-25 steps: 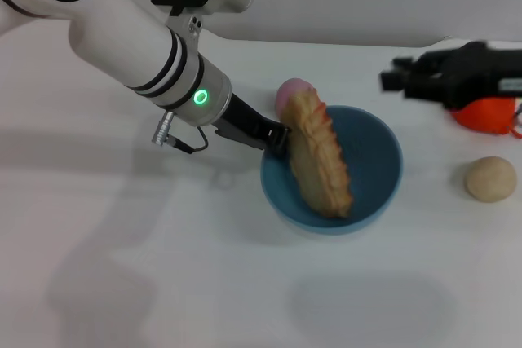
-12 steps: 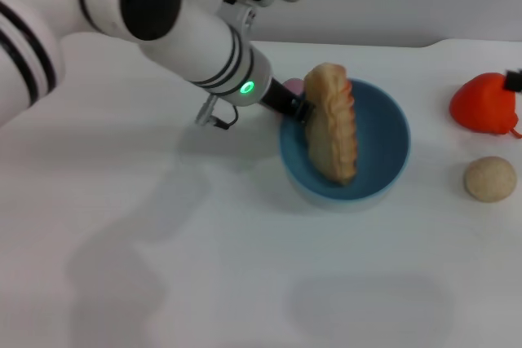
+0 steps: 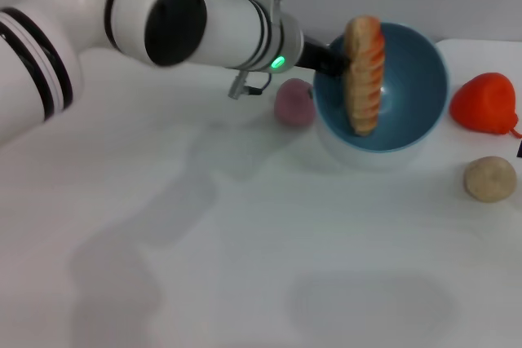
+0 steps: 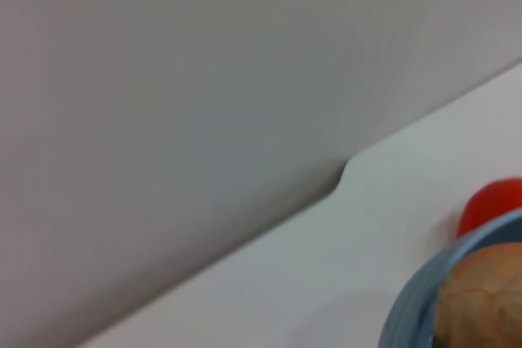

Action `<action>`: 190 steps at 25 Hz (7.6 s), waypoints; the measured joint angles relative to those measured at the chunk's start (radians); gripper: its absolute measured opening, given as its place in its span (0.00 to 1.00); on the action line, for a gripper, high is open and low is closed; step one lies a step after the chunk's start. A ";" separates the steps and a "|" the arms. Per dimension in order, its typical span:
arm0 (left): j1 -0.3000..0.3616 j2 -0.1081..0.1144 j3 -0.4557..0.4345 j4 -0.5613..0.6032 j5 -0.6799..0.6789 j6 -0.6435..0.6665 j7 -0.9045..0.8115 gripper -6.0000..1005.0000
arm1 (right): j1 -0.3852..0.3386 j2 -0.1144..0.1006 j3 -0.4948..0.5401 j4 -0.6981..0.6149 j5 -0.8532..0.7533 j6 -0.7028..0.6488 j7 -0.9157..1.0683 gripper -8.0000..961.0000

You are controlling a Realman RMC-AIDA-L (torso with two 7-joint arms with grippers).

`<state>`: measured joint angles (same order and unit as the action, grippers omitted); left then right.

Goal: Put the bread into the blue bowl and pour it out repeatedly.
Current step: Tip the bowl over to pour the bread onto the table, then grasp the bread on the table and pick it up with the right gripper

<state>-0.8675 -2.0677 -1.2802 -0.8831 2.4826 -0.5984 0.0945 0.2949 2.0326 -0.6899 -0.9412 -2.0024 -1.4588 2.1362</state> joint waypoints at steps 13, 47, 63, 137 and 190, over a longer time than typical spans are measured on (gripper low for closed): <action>0.017 -0.009 0.245 0.157 0.010 0.461 0.001 0.01 | 0.009 -0.004 0.001 0.057 0.002 -0.017 0.001 0.37; 0.150 0.001 0.246 0.114 -0.125 0.748 0.136 0.01 | 0.032 0.005 0.055 0.109 0.011 -0.041 0.012 0.37; 0.180 0.015 -0.352 -0.101 -0.023 -0.200 0.142 0.01 | 0.054 0.029 -0.060 -0.140 -0.079 -0.136 -0.117 0.37; 0.223 0.021 -0.547 -0.129 0.029 -0.431 0.156 0.01 | 0.257 0.043 -1.098 -0.382 -0.723 -0.172 0.218 0.58; 0.202 0.020 -0.560 -0.089 0.029 -0.424 0.156 0.01 | 0.246 0.040 -0.882 -0.467 -0.715 -0.231 0.337 0.25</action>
<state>-0.6651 -2.0479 -1.8406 -0.9717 2.5114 -1.0225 0.2500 0.5406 2.0729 -1.5718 -1.4079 -2.7171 -1.6895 2.4727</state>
